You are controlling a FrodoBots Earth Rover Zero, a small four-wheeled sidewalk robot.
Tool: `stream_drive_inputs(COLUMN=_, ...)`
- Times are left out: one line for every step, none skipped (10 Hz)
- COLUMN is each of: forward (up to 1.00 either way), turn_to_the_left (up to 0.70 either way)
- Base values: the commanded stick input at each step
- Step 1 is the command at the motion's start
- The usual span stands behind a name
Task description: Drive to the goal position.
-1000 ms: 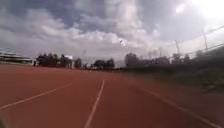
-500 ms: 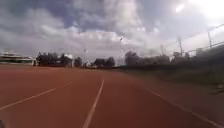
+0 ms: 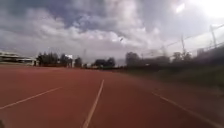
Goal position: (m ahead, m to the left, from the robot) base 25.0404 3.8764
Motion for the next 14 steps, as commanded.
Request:
stream_drive_inputs(forward=0.7, turn_to_the_left=0.0)
stream_drive_inputs(forward=0.7, turn_to_the_left=0.0)
stream_drive_inputs(forward=0.7, turn_to_the_left=0.0)
stream_drive_inputs(forward=0.7, turn_to_the_left=0.0)
stream_drive_inputs(forward=0.7, turn_to_the_left=0.0)
stream_drive_inputs(forward=0.7, turn_to_the_left=0.0)
stream_drive_inputs(forward=0.7, turn_to_the_left=0.0)
stream_drive_inputs(forward=0.7, turn_to_the_left=0.0)
stream_drive_inputs(forward=0.7, turn_to_the_left=0.0)
stream_drive_inputs(forward=0.7, turn_to_the_left=0.0)
stream_drive_inputs(forward=0.7, turn_to_the_left=0.0)
stream_drive_inputs(forward=0.7, turn_to_the_left=0.0)
stream_drive_inputs(forward=0.7, turn_to_the_left=0.0)
stream_drive_inputs(forward=0.7, turn_to_the_left=0.0)
